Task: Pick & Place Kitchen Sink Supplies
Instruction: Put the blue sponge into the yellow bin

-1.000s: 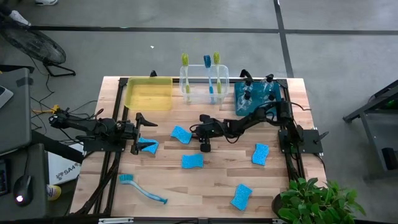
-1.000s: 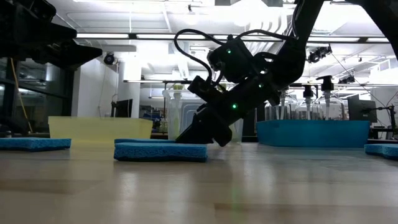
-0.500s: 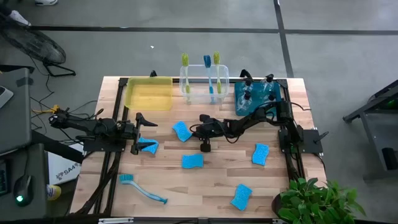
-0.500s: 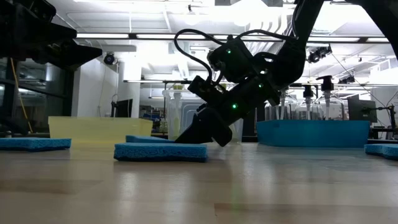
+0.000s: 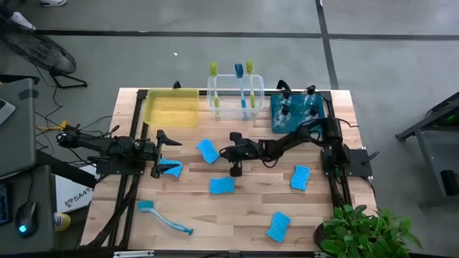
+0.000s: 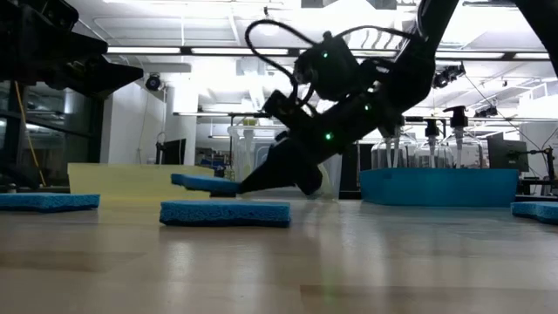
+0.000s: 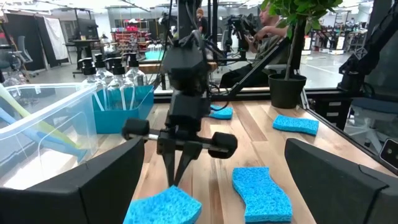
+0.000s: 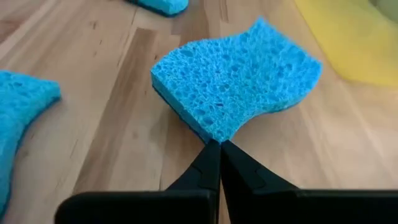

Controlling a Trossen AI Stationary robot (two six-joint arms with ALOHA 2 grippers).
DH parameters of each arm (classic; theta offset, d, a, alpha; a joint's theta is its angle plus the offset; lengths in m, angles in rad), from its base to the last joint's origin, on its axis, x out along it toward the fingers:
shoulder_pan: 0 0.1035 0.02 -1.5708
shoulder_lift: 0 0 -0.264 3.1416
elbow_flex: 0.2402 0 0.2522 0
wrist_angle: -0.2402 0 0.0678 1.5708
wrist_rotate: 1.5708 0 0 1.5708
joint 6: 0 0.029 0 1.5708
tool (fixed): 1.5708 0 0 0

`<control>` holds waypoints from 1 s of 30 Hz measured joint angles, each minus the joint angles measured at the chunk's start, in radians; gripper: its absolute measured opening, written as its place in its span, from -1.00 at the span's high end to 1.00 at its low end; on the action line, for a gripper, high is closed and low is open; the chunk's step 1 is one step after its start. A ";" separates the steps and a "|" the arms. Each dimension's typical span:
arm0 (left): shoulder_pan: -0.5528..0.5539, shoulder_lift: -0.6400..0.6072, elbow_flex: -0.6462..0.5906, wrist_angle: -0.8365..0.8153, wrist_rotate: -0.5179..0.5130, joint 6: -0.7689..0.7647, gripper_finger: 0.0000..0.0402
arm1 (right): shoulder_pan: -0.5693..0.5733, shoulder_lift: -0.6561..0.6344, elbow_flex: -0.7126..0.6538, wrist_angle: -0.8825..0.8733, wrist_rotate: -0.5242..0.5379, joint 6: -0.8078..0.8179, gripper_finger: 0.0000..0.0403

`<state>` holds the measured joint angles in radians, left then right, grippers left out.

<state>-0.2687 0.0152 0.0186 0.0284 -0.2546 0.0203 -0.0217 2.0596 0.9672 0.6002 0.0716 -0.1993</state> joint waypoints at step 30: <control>0.000 0.000 0.001 0.039 -0.011 0.106 -0.90 | 0.062 -0.026 0.000 0.149 0.206 -0.157 1.00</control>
<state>-0.2687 0.0154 0.0193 0.0673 -0.2659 0.1265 0.0407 2.0335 0.9675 0.7494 0.2779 -0.3561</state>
